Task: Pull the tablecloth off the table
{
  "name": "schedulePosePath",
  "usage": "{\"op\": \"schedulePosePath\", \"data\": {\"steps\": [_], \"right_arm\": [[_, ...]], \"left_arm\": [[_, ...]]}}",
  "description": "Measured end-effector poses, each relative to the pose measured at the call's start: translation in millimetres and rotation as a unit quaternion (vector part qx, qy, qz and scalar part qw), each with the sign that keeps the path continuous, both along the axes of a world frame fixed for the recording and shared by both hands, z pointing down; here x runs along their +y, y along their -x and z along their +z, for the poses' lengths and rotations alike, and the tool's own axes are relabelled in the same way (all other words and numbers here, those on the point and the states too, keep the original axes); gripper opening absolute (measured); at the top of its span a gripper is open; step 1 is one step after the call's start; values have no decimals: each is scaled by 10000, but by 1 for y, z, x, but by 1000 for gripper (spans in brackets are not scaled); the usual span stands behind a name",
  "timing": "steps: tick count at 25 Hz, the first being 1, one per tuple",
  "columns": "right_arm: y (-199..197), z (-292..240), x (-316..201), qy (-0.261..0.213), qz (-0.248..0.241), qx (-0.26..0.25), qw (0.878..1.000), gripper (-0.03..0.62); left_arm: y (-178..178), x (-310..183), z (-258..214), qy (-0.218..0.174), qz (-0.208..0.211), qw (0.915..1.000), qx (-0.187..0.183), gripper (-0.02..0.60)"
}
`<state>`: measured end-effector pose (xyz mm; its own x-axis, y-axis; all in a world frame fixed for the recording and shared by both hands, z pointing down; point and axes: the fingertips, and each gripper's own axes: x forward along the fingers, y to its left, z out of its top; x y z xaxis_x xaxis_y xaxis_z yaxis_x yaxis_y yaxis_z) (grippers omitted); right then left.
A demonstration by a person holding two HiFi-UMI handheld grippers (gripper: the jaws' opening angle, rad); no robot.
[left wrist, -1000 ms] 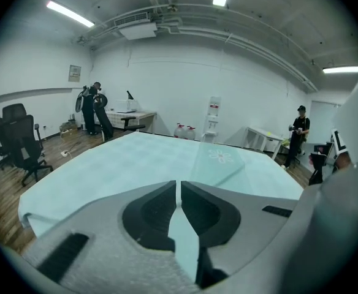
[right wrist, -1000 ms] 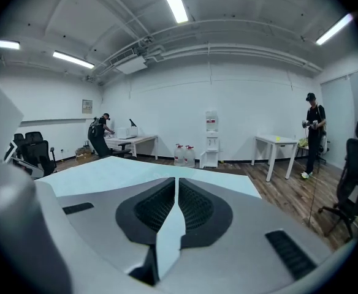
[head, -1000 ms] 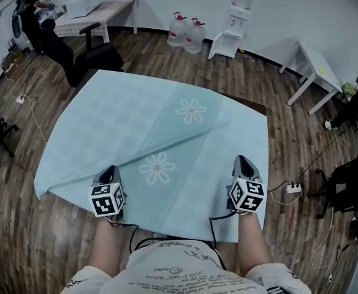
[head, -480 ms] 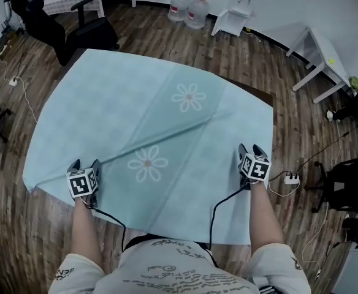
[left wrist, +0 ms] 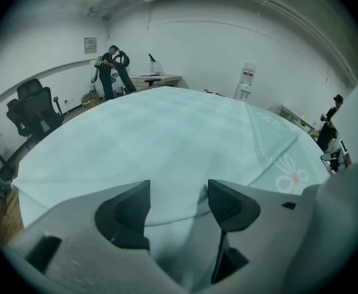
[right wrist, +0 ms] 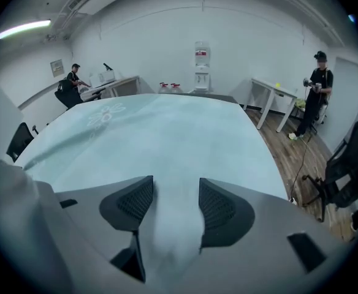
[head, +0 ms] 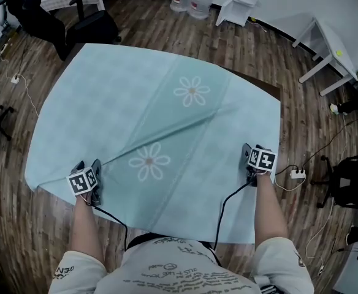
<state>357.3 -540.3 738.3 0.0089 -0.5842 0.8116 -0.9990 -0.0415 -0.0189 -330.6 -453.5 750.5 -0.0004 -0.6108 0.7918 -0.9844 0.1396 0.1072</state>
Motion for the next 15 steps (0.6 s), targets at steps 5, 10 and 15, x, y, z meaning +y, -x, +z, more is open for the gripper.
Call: {"op": "schedulePosePath", "data": {"steps": [5,10,15], "right_arm": [[4,0,-1,157,23,36,9999,185],[18,-1,1,259,-253,591,9976,19],[17,1,2,241,-396,746,9961,15]], "left_arm": [[-5,-4,0,151,146,9997,77,236],[-17,-14,-1,240,344,9989,195,12],[-24,-12,2,307,460,9982,247,9]]}}
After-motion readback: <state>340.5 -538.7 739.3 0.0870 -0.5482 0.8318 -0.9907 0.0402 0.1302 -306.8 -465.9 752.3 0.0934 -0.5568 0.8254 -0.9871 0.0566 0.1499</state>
